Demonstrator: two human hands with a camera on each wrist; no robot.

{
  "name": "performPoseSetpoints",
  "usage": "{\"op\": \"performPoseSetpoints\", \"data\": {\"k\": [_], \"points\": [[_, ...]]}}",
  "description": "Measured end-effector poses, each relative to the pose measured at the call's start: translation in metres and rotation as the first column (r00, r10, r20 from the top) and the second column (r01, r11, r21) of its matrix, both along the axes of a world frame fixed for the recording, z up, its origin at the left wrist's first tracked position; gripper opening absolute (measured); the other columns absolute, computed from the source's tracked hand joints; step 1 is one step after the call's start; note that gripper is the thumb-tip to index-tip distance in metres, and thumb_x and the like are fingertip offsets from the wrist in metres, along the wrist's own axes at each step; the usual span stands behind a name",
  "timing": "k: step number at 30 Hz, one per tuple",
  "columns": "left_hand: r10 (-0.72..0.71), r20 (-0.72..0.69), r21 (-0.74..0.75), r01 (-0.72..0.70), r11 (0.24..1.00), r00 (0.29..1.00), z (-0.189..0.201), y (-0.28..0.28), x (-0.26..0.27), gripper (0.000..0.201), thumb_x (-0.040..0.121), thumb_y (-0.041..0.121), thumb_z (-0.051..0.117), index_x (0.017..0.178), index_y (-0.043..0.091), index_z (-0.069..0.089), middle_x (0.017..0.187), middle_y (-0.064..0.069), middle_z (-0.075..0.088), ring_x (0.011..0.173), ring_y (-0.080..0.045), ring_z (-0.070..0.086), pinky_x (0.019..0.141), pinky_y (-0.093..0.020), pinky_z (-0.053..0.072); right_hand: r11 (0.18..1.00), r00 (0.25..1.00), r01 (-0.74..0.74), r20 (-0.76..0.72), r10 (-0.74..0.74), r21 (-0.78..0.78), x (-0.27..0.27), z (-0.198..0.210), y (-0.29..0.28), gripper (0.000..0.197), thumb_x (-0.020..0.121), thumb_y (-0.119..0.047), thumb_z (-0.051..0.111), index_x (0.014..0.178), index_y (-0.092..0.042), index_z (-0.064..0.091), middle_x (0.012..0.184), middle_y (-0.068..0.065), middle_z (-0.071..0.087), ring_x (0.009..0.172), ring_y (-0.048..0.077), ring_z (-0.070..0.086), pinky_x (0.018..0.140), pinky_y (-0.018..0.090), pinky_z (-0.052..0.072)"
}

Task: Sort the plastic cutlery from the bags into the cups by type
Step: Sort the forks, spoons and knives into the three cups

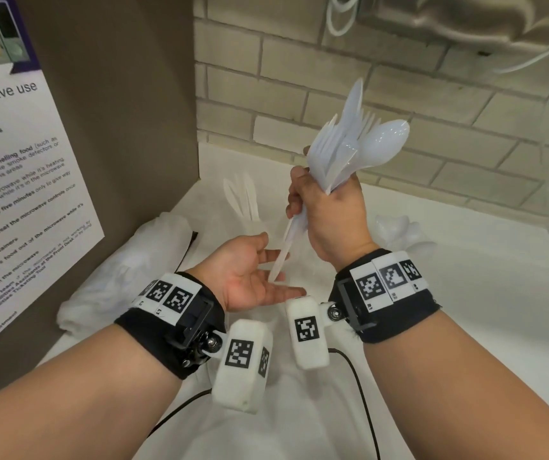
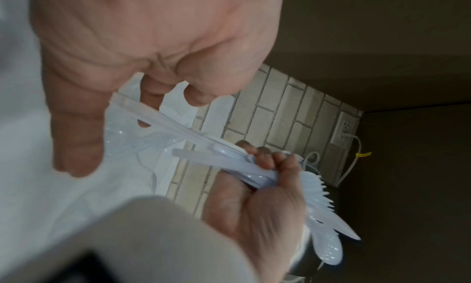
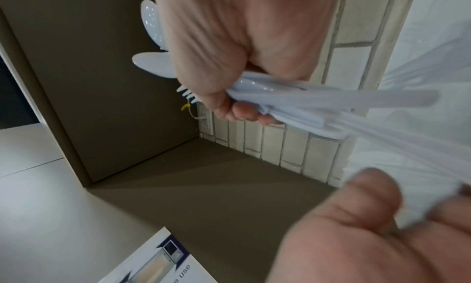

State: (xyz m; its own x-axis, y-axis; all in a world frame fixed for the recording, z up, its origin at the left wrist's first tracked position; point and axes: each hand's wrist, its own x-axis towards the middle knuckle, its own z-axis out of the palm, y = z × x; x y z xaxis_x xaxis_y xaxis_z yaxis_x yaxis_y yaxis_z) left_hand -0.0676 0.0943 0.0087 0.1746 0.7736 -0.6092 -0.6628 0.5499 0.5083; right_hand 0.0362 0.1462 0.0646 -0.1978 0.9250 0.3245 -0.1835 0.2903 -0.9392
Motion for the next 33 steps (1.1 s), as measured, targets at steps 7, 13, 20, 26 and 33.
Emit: {"op": "performPoseSetpoints", "data": {"k": [7, 13, 20, 26, 33], "points": [[0.073, 0.067, 0.044, -0.076, 0.996, 0.995, -0.004, 0.002, -0.004, 0.06, 0.103, 0.039, 0.031, 0.121, -0.015, 0.051, 0.111, -0.034, 0.061, 0.107, -0.043, 0.059, 0.093, -0.047, 0.049, 0.995, 0.992, -0.054, 0.12, 0.044, 0.081, 0.001, -0.004, -0.004, 0.014, 0.082, -0.012, 0.068, 0.07, -0.01, 0.061, 0.055, 0.009, 0.06, 0.053, 0.023, 0.059, 0.059, 0.034, 0.048], [0.078, 0.026, 0.178, -0.081, 0.981, 0.997, 0.004, 0.0, -0.001, 0.043, 0.104, 0.032, 0.032, 0.11, 0.002, 0.063, 0.103, -0.022, 0.064, 0.099, -0.037, 0.063, 0.1, -0.05, 0.045, 0.998, 0.987, -0.058, 0.148, 0.059, -0.015, 0.001, -0.014, -0.007, 0.016, 0.077, -0.003, 0.075, 0.071, -0.01, 0.061, 0.06, 0.004, 0.062, 0.059, 0.023, 0.067, 0.051, 0.03, 0.051], [0.11, 0.034, 0.253, -0.115, 0.961, 0.993, 0.013, -0.001, 0.003, 0.031, 0.101, 0.013, 0.035, 0.111, 0.002, 0.062, 0.111, -0.016, 0.06, 0.101, -0.026, 0.057, 0.099, -0.042, 0.046, 0.99, 0.977, -0.115, 0.17, 0.127, -0.081, -0.002, -0.018, -0.009, 0.038, 0.069, 0.004, 0.078, 0.092, -0.025, 0.068, 0.073, 0.001, 0.068, 0.074, 0.016, 0.068, 0.077, 0.04, 0.059], [0.134, 0.03, 0.251, -0.137, 0.958, 0.991, 0.011, 0.0, 0.002, 0.032, 0.102, 0.018, 0.036, 0.122, 0.013, 0.061, 0.121, -0.011, 0.061, 0.11, -0.023, 0.055, 0.098, -0.041, 0.047, 0.982, 0.968, -0.149, 0.185, 0.168, -0.114, 0.0, -0.015, -0.014, 0.029, 0.068, 0.007, 0.078, 0.064, -0.02, 0.071, 0.073, 0.009, 0.067, 0.071, 0.021, 0.067, 0.073, 0.039, 0.058], [0.171, 0.028, 0.213, -0.173, 0.962, 0.985, 0.014, -0.001, 0.004, 0.031, 0.101, 0.011, 0.038, 0.123, 0.003, 0.059, 0.109, -0.014, 0.066, 0.096, -0.022, 0.063, 0.079, -0.035, 0.057, 0.974, 0.972, -0.181, 0.127, 0.198, -0.133, 0.001, -0.017, -0.009, 0.032, 0.07, 0.01, 0.076, 0.091, -0.013, 0.064, 0.08, 0.01, 0.066, 0.077, 0.02, 0.066, 0.073, 0.035, 0.057]]}}
